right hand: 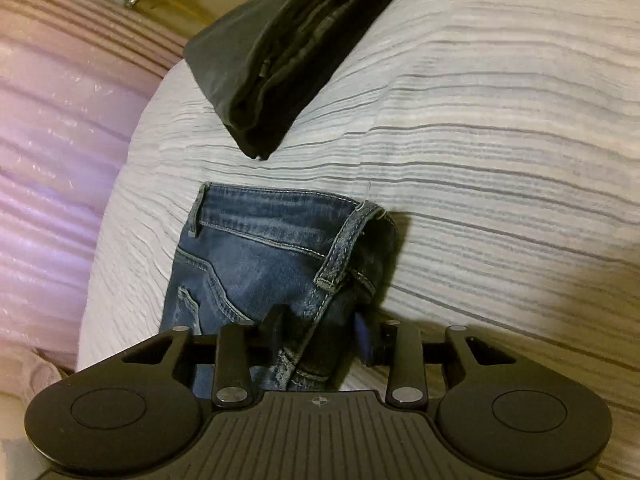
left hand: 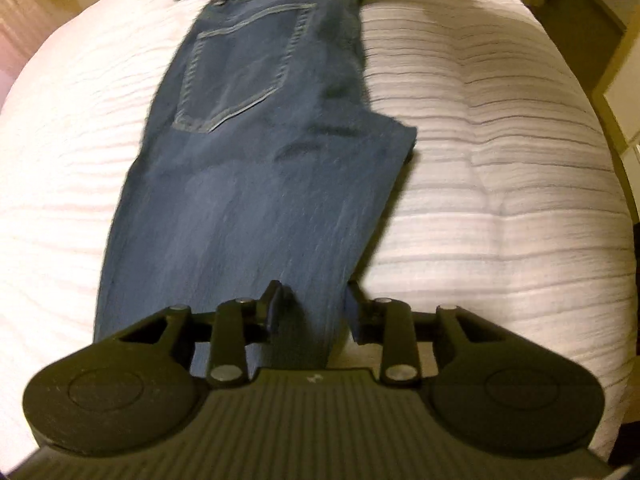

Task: Fold clothes
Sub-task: 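Grasp the jeans waistband with the right tool while the left tool holds the hem, then lift the waistband with the right tool and fold it over onto the hem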

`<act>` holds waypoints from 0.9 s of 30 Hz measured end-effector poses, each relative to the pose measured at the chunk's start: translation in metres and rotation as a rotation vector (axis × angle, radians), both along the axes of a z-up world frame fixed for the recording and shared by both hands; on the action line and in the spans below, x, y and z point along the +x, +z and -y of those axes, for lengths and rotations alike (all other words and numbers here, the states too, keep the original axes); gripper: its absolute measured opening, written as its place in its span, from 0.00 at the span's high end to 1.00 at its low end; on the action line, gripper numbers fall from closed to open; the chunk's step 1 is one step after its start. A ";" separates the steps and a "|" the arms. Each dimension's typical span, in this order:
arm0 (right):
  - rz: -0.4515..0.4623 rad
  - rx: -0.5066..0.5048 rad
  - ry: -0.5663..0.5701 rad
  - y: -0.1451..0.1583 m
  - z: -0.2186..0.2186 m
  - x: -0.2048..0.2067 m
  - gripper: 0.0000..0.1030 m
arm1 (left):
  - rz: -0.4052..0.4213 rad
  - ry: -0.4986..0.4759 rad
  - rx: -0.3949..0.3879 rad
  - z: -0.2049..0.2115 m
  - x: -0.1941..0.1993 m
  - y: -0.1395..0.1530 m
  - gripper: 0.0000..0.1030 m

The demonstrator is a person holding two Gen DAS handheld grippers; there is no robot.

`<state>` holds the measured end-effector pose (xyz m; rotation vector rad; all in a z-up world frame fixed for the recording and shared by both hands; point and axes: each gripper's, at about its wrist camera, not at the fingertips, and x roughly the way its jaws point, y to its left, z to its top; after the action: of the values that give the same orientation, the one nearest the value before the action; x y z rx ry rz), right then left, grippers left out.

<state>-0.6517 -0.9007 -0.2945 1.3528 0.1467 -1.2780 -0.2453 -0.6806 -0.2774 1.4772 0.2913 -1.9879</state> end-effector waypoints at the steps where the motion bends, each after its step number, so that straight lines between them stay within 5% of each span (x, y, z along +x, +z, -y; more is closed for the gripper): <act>1: -0.026 -0.013 0.019 0.004 -0.004 0.001 0.60 | 0.004 0.013 -0.001 -0.004 0.006 0.002 0.72; 3: -0.085 -0.024 0.048 0.014 -0.013 0.007 0.48 | 0.018 0.045 -0.007 -0.015 0.025 0.005 0.72; 10: -0.166 -0.036 0.175 0.046 -0.077 0.070 0.48 | 0.070 0.161 -0.027 -0.070 0.111 0.012 0.67; 17: -0.177 -0.057 0.542 0.050 -0.153 0.231 0.48 | 0.148 0.374 -0.076 -0.137 0.234 0.016 0.63; 23: -0.162 0.069 0.735 0.025 -0.181 0.367 0.48 | 0.160 0.630 -0.089 -0.172 0.335 0.016 0.62; 27: -0.266 -0.074 1.032 0.039 -0.214 0.460 0.48 | 0.142 0.763 -0.110 -0.192 0.373 0.019 0.57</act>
<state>-0.1916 -0.6864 -0.2553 0.8154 0.8525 -0.5520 0.1278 -0.4886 -0.2588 1.1826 0.5736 -1.2616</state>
